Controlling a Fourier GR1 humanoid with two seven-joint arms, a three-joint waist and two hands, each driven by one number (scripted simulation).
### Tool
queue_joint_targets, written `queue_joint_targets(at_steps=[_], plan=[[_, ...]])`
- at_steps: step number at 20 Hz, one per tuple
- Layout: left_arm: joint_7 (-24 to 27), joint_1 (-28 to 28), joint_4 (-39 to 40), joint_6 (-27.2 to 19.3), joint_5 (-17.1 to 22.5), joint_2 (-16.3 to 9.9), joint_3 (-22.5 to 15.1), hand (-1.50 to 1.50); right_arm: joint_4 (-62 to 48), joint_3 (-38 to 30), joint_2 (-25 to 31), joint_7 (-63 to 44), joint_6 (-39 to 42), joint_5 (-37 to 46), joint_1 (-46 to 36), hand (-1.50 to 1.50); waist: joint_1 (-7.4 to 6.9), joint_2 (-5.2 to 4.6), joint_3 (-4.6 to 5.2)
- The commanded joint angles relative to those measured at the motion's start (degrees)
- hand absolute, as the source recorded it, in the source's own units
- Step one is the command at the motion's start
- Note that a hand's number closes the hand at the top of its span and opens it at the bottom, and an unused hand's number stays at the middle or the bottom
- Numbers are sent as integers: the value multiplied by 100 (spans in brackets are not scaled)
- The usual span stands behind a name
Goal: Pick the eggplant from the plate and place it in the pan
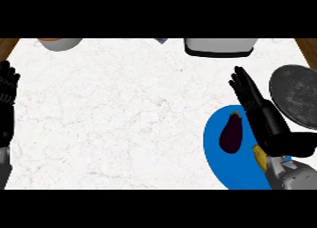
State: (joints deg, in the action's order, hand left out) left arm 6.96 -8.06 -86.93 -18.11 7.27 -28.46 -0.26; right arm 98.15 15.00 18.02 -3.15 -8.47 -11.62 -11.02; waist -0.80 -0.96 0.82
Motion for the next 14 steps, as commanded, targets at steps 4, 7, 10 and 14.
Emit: queue_joint_targets(at_steps=[4,7,10,14], plan=[[279,266,-130,445,292,849,-683,0,-535,-1344,265,972,1112,-1400,-72,150,117,65,-91],[40,251,-236,672,471,1201,-1168,0,-1262,-1459,1250,626,389,109,294,150,353,-31,-38],[-23,426,-373,554,307,1574,-1612,0,-1415,-2080,442,1502,641,-1079,1216,-150,263,97,-95],[116,341,-105,743,326,1633,-1466,0,-1698,-2327,968,2360,1679,-867,1743,-150,135,94,-84]])
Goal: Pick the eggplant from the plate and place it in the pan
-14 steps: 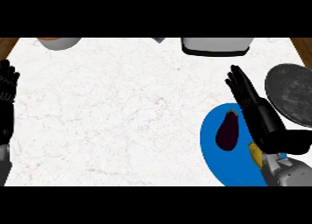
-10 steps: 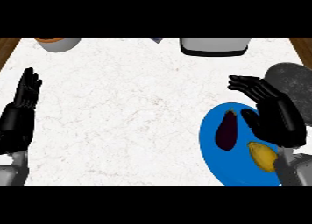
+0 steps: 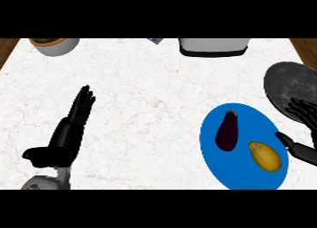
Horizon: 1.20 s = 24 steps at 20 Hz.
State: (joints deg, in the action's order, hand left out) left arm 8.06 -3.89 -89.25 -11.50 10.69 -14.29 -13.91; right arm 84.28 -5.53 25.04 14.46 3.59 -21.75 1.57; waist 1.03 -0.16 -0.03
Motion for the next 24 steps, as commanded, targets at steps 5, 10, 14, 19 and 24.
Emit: queue_joint_targets(at_steps=[5,10,14,19,24], plan=[[-102,115,-143,85,-158,262,-211,0,-152,-321,810,538,570,756,600,-150,-79,25,4],[-57,139,-114,287,-140,184,-131,0,32,145,1118,-564,580,1221,-246,-150,-150,19,7],[-266,61,-241,133,-263,331,-235,0,-206,560,1401,-1176,1006,1543,-786,-150,-183,14,5],[121,40,218,238,-354,474,-324,0,-538,1413,1497,-1891,1339,2350,-1562,-150,-308,-30,8],[244,104,266,453,-132,326,41,0,-582,2057,1265,-2163,1538,3102,-1748,-150,-179,0,7]])
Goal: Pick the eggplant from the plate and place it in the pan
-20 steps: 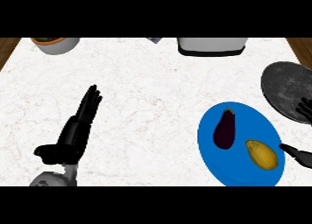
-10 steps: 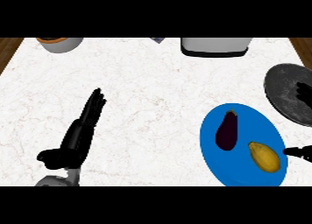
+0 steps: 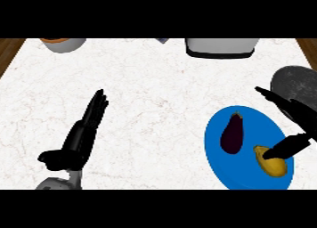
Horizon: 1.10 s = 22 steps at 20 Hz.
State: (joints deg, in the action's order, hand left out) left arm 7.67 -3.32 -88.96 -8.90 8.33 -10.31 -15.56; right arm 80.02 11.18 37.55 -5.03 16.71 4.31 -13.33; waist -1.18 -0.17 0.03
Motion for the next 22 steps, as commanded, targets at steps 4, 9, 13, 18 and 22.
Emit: queue_joint_targets(at_steps=[4,9,13,18,22], plan=[[-288,177,-308,-33,-174,68,-20,0,-410,563,-550,-687,300,893,-558,-150,66,16,-3],[-83,189,-200,-24,-435,354,80,0,100,242,-845,-702,368,1244,65,-150,118,23,-3],[-157,-98,43,111,-452,398,333,0,-416,10,-884,-226,537,1534,15,-150,119,18,-3],[37,-35,268,297,-473,507,455,0,-802,-320,-1364,-284,448,1690,-308,-150,115,16,-3],[33,8,193,413,-604,622,417,0,-1276,-349,-1697,37,285,2142,-398,-150,105,14,-3]])
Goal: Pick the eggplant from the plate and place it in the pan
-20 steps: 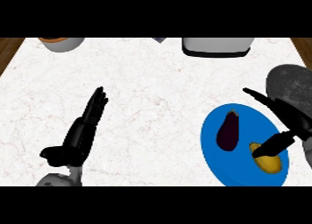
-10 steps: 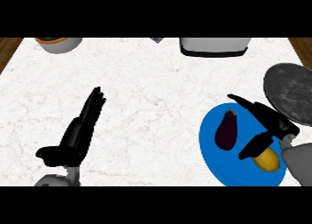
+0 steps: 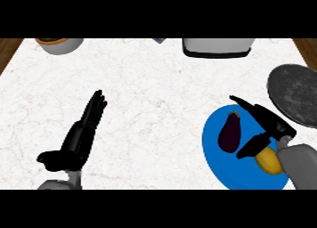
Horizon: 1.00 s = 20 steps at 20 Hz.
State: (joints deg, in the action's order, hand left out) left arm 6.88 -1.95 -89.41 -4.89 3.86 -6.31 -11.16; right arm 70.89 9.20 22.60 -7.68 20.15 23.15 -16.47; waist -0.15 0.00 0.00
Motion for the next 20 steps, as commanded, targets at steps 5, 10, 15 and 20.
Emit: queue_joint_targets(at_steps=[5,10,15,20], plan=[[-260,161,-328,-103,-356,353,-136,0,-331,-176,-443,77,75,524,-55,-150,1,3,0],[-530,-289,-271,123,-232,204,184,0,-1443,-198,-763,437,-323,894,-439,-150,-8,-4,-1],[119,-60,201,289,-156,216,275,0,-2439,21,-353,1588,-312,1409,-913,150,-53,-24,-3],[-104,-93,-15,260,-190,197,355,0,-2213,89,-730,1354,-665,1649,-746,150,-23,-9,-2]])
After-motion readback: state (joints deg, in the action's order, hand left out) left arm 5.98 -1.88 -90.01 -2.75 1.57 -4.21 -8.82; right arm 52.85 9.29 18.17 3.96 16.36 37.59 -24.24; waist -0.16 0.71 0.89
